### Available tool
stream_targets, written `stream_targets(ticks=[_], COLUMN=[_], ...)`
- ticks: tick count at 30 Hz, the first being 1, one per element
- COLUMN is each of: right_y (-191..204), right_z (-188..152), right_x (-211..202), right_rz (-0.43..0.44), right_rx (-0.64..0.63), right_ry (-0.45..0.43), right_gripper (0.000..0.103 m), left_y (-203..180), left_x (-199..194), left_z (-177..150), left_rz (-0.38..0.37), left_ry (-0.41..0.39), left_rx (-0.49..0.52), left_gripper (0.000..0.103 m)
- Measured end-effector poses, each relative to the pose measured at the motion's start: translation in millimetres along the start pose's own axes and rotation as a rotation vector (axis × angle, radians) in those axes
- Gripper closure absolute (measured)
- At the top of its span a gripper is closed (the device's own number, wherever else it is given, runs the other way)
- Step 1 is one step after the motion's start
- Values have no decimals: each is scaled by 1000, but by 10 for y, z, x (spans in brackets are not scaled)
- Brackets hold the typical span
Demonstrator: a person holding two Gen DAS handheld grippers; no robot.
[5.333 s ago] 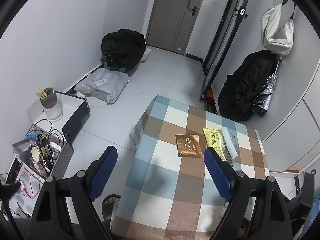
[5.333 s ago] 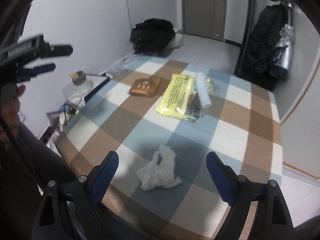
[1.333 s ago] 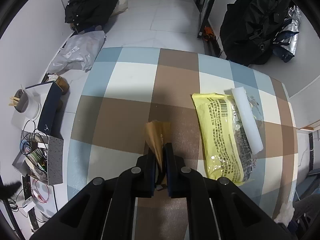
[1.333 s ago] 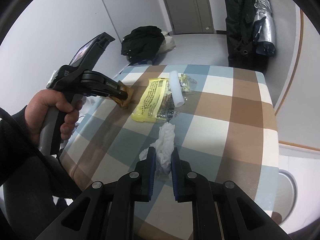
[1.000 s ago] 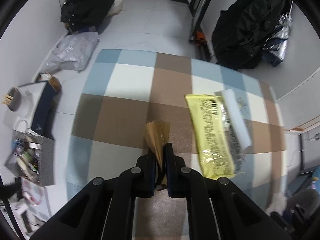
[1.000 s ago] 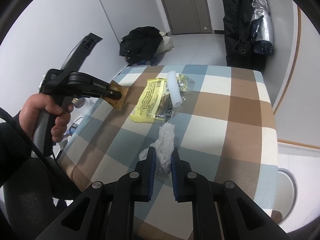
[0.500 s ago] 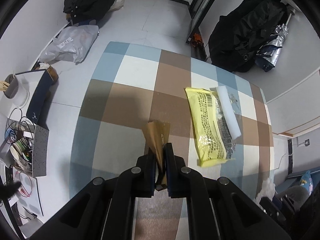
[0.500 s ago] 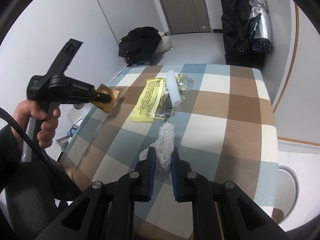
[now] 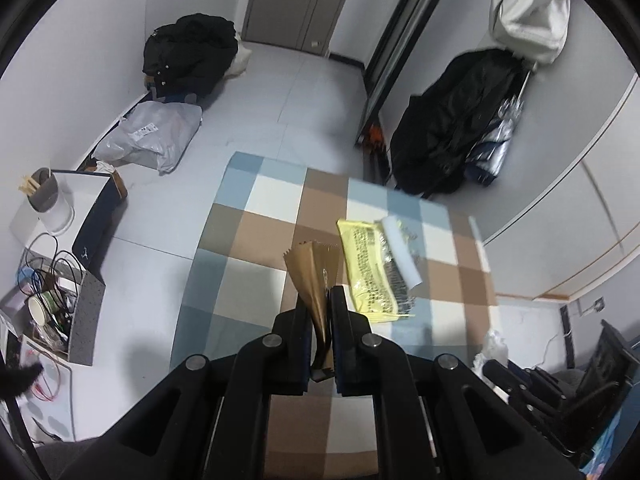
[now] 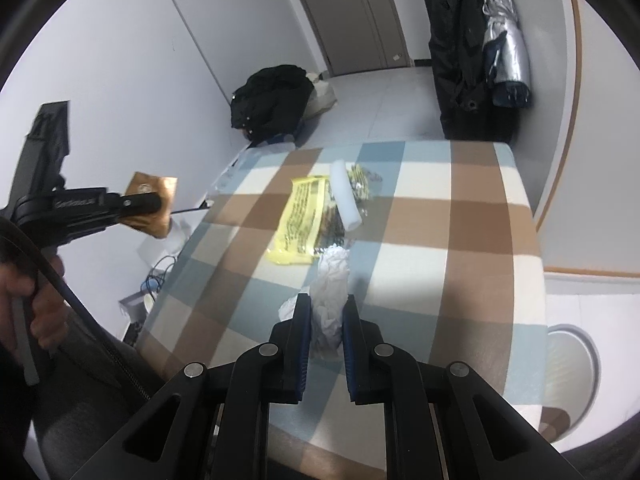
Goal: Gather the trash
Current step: 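Carry the brown sachet and white tissue with both tools over the white bin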
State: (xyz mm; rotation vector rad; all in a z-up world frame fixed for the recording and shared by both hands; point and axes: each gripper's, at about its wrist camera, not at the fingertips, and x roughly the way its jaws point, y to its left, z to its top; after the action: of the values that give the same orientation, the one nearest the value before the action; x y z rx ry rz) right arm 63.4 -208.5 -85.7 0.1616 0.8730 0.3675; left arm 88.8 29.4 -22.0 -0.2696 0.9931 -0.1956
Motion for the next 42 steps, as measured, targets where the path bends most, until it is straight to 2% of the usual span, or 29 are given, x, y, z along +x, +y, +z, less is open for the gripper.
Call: stream_targets(ticks=[15,23,30,42], right_y=[247,338,352,143], right_z=[132,184,300,467], right_x=[-92,-159,-341,-713], right_rz=[12,26,30,21], right_rx=[10,2,-13,0], right_ry=[-6,-22,-62,-142], right_gripper=[89,89,89,89], left_y=[252,287,196,-236], left_x=[-230,-319,-410,-554], left_z=[-254,-315,-307,-216], left_rz=[-85,-85,-104,-134], left_ry=[-50,-65,-80,-101], left_rx=[-92,-102,-87,0], left_gripper=[98,98,98,98])
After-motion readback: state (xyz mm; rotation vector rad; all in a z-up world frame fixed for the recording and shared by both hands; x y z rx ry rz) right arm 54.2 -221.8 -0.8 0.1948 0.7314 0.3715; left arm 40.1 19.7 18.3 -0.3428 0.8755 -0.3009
